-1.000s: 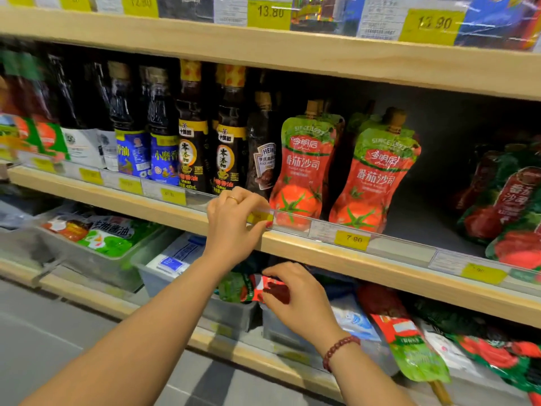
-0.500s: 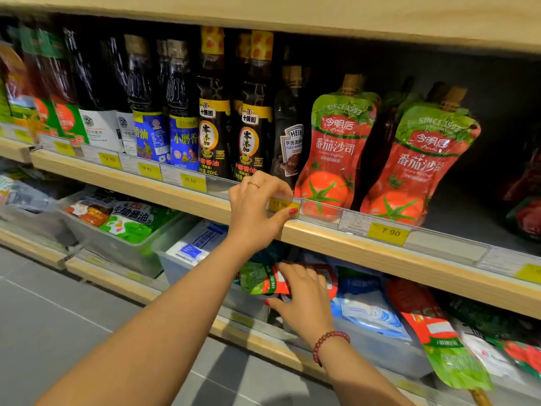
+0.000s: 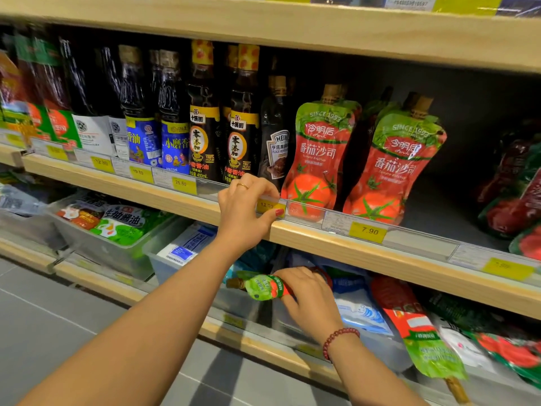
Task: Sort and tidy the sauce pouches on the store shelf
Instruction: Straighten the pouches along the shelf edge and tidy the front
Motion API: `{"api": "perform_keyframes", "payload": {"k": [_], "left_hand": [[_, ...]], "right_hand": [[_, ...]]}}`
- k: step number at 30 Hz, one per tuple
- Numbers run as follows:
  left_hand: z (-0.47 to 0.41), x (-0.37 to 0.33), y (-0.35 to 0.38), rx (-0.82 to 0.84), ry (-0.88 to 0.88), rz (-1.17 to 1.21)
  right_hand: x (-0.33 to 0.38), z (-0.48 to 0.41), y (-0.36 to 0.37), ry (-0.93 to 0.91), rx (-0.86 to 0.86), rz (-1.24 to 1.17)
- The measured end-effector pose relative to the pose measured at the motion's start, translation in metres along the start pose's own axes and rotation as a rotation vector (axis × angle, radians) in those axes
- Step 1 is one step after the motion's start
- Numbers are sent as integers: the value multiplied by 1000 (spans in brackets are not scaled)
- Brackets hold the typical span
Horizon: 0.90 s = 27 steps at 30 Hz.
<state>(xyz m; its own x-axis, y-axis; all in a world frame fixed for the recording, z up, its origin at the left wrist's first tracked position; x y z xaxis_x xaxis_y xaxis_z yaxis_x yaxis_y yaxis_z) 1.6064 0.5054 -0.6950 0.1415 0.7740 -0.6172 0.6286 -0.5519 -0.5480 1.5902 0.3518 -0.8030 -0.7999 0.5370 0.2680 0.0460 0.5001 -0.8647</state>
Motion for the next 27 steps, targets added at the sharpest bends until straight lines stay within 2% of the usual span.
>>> {"api": "perform_keyframes", "payload": {"k": [6,9,12,14,17,19,22,25,27], "left_hand": [[-2,-4,-6,69,-29,-4],[-1,-6,-13,171,-61,127],[7,-11,-22,169,-69,279],[15,-12,-25,160,-144,419],[29,-16,-21,200,-265,645],[38,-21,-17,267,-275,750],[52,-27,-3,449,-237,850],[61,-32,8,655,-271,831],[60,-38,10,738,-270,822]], "right_hand": [[-4,13,-32,-16,-59,12],[-6,20,-47,-1,-105,-32],[-4,23,-63,-24,-169,-83],[0,22,-74,-39,-255,-112],[5,19,-89,39,-369,-251],[11,16,-99,76,-405,-391],[17,10,-120,111,-573,-546],[15,8,-138,164,-735,-642],[11,6,-146,209,-775,-742]]}}
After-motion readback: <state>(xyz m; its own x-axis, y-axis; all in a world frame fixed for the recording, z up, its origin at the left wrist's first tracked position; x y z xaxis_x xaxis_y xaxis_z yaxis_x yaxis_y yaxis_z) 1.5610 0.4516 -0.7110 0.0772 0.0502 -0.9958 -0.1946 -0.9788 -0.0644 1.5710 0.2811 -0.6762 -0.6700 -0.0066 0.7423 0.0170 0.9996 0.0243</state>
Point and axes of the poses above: each hand's wrist, its own z-axis away from the middle knuckle, its own y-axis out of the palm, x = y × z, the point moved 4 cm from there along -z, towards the middle knuckle, and after that the axes turned 10 degrees about -y, right-handed, at the moved point
